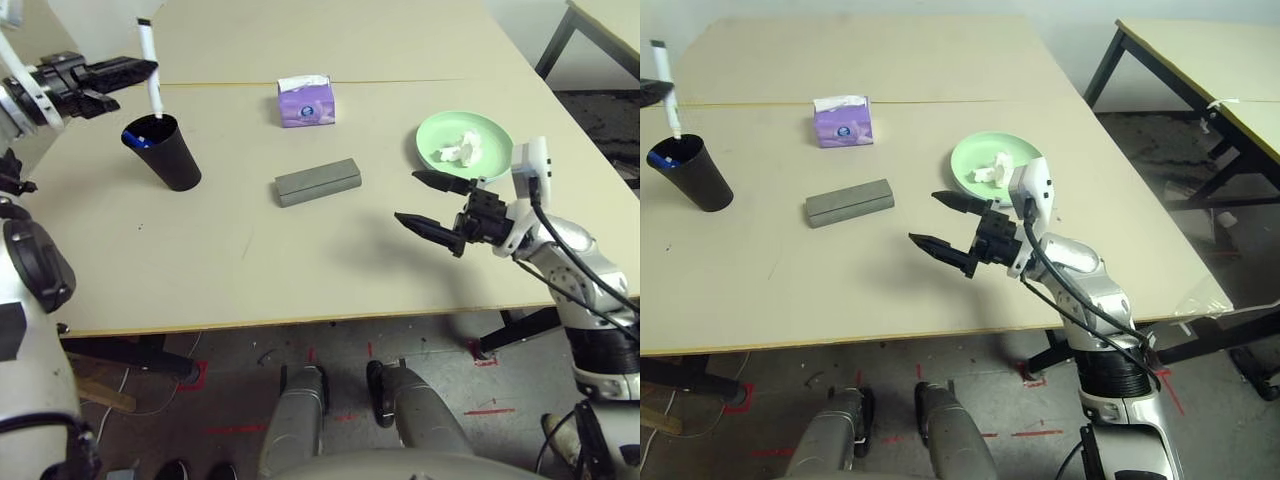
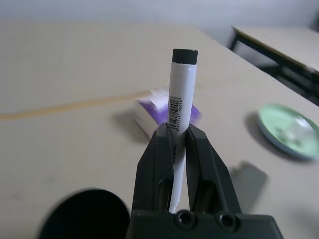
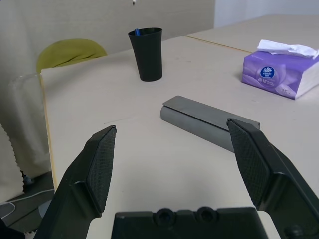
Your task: Organize and tidy the items on the table.
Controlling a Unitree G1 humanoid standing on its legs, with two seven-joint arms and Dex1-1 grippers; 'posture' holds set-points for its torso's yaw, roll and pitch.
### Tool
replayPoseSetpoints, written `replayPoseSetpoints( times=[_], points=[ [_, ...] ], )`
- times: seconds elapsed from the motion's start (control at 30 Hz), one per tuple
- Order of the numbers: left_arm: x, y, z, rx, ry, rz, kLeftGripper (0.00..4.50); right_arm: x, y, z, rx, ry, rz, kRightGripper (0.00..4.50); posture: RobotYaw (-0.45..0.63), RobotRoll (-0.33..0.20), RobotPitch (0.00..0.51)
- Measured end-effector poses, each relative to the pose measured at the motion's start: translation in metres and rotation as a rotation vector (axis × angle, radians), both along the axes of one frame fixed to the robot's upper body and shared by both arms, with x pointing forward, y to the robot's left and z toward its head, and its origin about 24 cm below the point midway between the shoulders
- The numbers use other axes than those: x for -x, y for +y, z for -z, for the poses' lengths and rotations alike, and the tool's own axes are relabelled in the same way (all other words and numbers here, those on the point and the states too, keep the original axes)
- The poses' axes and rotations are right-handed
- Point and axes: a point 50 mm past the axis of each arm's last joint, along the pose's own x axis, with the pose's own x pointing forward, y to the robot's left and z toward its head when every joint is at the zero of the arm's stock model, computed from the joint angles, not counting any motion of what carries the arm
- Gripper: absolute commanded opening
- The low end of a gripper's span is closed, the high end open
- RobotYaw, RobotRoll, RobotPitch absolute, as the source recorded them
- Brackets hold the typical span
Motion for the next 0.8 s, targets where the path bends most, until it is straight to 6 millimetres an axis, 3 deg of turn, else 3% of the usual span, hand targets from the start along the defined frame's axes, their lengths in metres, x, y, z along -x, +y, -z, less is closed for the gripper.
replayPoseSetpoints(
  times=[0.17,0.37,0.8],
  points=[
    [0.001,0.01,-0.003,0.0,-0.072,-0.136,0.24,0.0,0.0,0.001,0.004,0.0,0.002,4.5,-0.06,0.0,0.156],
    [-0.002,0.019,0.012,-0.027,-0.102,-0.269,0.24,0.0,0.0,0.001,0.005,0.0,0.004,4.5,-0.07,0.0,0.155],
    [-0.022,0.005,0.052,-0.023,-0.088,-0.352,0.24,-0.001,-0.001,0.001,0.022,-0.003,0.02,4.5,-0.08,0.0,0.157]
  ],
)
